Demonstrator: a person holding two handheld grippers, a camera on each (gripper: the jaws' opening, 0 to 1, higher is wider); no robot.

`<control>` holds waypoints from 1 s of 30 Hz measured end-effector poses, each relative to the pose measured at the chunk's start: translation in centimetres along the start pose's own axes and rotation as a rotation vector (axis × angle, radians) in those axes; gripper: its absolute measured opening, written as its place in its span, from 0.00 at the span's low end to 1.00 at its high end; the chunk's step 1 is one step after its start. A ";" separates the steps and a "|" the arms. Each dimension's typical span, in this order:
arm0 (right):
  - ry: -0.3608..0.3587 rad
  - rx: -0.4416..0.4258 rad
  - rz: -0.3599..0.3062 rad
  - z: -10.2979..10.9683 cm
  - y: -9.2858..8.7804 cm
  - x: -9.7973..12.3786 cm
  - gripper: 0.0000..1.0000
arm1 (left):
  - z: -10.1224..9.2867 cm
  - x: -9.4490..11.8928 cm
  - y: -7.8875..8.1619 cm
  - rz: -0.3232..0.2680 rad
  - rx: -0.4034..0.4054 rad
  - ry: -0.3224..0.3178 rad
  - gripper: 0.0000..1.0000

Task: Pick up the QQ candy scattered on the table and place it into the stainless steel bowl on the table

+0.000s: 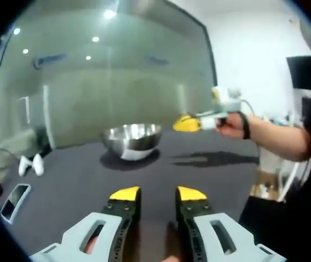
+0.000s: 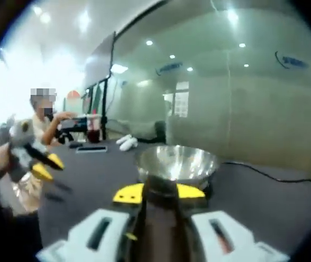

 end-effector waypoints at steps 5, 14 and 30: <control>0.050 0.011 -0.047 1.8 -1.0 3.8 0.23 | 0.0 -0.2 -0.4 0.007 0.011 0.003 0.29; 0.035 0.030 0.020 2.3 -3.2 6.3 0.26 | -0.1 -0.3 -0.5 -0.002 0.006 0.012 0.30; 0.026 -0.030 0.022 2.2 -3.9 5.9 0.25 | 0.0 0.1 -0.8 0.005 0.010 0.021 0.31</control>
Point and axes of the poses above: the point that each gripper's makers call its tool centre point, and the gripper's own axes: x roughly backward along the fingers, z roughly to its left, y roughly out of its top, the point moved 9 cm from there along x, roughly backward along the fingers, and after that the axes turned 13 degrees about -x, right-handed, at the moved point
